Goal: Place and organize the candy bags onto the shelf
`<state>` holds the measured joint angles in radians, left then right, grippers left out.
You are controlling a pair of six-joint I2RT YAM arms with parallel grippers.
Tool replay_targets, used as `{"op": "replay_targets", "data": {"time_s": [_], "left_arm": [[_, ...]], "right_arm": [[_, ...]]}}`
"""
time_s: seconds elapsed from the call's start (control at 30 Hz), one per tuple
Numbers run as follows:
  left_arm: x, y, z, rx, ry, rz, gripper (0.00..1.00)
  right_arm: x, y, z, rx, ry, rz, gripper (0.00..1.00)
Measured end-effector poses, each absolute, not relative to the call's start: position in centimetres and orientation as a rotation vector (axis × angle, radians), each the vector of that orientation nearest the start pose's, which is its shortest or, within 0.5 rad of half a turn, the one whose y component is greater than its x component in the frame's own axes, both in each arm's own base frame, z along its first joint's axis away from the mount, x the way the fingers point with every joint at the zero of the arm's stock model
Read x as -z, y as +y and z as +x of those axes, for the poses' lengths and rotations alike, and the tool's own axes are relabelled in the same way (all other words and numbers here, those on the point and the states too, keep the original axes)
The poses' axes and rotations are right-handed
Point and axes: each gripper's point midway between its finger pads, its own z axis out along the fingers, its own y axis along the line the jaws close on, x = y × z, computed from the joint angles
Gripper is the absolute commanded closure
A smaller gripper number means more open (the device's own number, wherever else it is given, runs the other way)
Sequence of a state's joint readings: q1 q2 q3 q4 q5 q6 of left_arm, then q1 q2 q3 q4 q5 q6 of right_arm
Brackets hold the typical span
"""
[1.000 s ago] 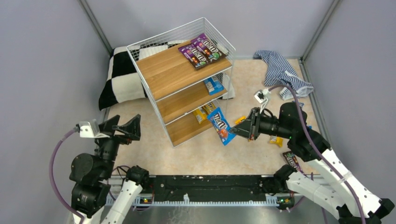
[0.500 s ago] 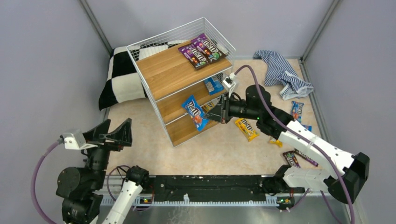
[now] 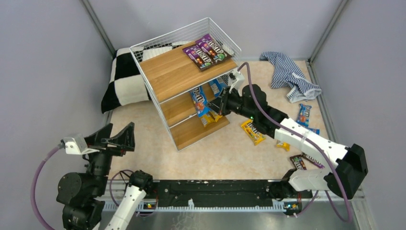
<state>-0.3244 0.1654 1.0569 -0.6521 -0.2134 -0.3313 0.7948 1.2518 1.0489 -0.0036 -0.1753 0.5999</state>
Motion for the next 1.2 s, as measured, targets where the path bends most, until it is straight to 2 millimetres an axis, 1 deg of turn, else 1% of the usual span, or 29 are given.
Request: {"op": "replay_targets", "data": {"time_s": [0.07, 0.1, 0.2, 0.37, 0.43, 0.53, 0.63, 0.77, 0.8, 0.83, 0.87, 0.9, 1.03, 1.1, 1.13, 1.17, 1.2], "left_arm": [[-40.6, -1.6, 11.9, 0.416, 1.336, -0.183, 0.02], [-40.6, -1.6, 11.9, 0.417, 1.336, -0.181, 0.02], [-40.6, -1.6, 11.9, 0.417, 1.337, -0.177, 0.02], [-40.5, -1.6, 11.9, 0.411, 1.338, -0.172, 0.02], [-40.4, -1.7, 12.0, 0.408, 1.342, -0.170, 0.02], [-39.6, -1.8, 12.5, 0.403, 1.361, -0.168, 0.02], [-38.8, -2.1, 13.0, 0.401, 1.383, -0.164, 0.02], [-38.4, -2.3, 13.2, 0.403, 1.395, -0.158, 0.02], [-38.3, -2.3, 13.2, 0.404, 1.396, -0.157, 0.02], [-38.4, -2.3, 13.2, 0.405, 1.395, -0.156, 0.02], [-38.4, -2.4, 13.2, 0.406, 1.393, -0.155, 0.02], [-38.4, -2.4, 13.2, 0.406, 1.392, -0.154, 0.02], [-38.4, -2.3, 13.2, 0.406, 1.392, -0.154, 0.02], [-38.4, -2.3, 13.2, 0.406, 1.393, -0.154, 0.02], [-38.4, -2.3, 13.2, 0.406, 1.393, -0.154, 0.02], [-38.4, -2.3, 13.2, 0.406, 1.393, -0.154, 0.02], [-38.4, -2.3, 13.2, 0.406, 1.393, -0.154, 0.02]], "right_arm": [[-29.2, 33.7, 26.2, -1.112, 1.886, -0.298, 1.00], [-29.3, 33.6, 26.5, -1.101, 1.877, -0.284, 0.96], [-29.1, 33.6, 27.3, -1.063, 1.868, -0.263, 0.74], [-28.9, 33.1, 28.0, -1.024, 1.874, -0.190, 0.49], [-29.0, 32.8, 28.0, -1.036, 1.879, -0.135, 0.42], [-29.4, 32.2, 27.4, -1.089, 1.862, -0.041, 0.38], [-29.3, 31.9, 26.2, -1.152, 1.854, 0.041, 0.39], [-27.9, 32.7, 24.8, -1.234, 1.883, 0.115, 0.43], [-27.5, 32.9, 24.6, -1.245, 1.892, 0.133, 0.47], [-27.3, 33.0, 24.4, -1.252, 1.898, 0.146, 0.52], [-27.1, 33.1, 24.4, -1.255, 1.898, 0.157, 0.61], [-27.2, 33.3, 24.3, -1.262, 1.894, 0.166, 0.67], [-28.2, 33.8, 24.2, -1.296, 1.855, 0.197, 0.74], [-28.5, 33.8, 24.5, -1.302, 1.839, 0.218, 0.82], [-28.4, 33.9, 24.7, -1.302, 1.837, 0.225, 0.85], [-28.3, 34.0, 24.8, -1.301, 1.837, 0.230, 0.92], [-28.0, 34.1, 25.0, -1.301, 1.841, 0.239, 0.95]]}}
